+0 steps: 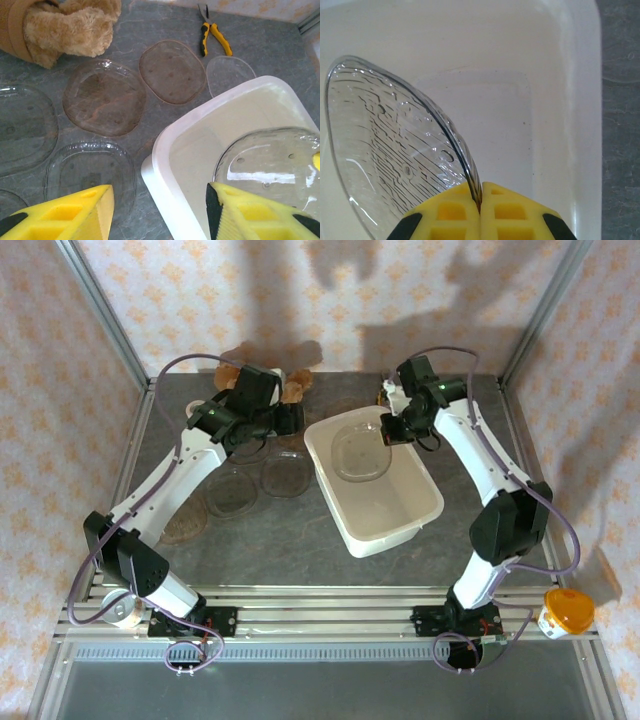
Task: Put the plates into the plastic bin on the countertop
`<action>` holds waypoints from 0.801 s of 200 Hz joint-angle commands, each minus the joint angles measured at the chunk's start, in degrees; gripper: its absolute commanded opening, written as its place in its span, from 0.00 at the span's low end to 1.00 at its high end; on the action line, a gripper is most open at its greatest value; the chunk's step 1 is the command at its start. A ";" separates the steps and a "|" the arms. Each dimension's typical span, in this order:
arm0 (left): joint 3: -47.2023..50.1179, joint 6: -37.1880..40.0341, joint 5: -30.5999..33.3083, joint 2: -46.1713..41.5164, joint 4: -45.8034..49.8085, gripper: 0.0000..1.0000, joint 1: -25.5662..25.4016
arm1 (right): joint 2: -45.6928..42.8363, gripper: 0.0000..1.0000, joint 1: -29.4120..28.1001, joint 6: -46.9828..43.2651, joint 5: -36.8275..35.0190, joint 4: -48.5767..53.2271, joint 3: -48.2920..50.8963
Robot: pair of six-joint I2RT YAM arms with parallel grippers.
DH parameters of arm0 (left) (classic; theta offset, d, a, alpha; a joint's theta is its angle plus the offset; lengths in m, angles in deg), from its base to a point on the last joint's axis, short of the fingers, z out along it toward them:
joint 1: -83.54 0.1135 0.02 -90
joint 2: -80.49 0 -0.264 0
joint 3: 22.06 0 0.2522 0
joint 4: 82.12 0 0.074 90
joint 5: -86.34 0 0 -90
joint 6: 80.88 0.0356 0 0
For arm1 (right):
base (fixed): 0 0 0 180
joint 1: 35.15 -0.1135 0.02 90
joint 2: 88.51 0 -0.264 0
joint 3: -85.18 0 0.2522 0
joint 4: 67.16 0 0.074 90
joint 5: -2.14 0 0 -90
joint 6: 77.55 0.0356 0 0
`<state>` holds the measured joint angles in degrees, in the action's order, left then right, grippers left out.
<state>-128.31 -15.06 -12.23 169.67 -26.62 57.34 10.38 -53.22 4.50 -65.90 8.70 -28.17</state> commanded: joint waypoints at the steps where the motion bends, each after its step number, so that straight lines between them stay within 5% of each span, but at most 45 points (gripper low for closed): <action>1: 0.65 -0.86 -0.49 1.09 -0.43 0.52 0.40 | -4.36 0.00 -0.02 9.63 -1.86 -4.11 3.61; 160: -1.76 0.63 -4.82 7.23 -2.26 0.56 1.65 | -13.59 0.00 -11.99 53.62 -22.33 -15.21 20.83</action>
<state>-128.79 -14.84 -15.54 176.38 -27.30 58.57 -0.04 -64.76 47.82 -83.06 -3.49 -10.09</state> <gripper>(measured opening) 0.559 0.050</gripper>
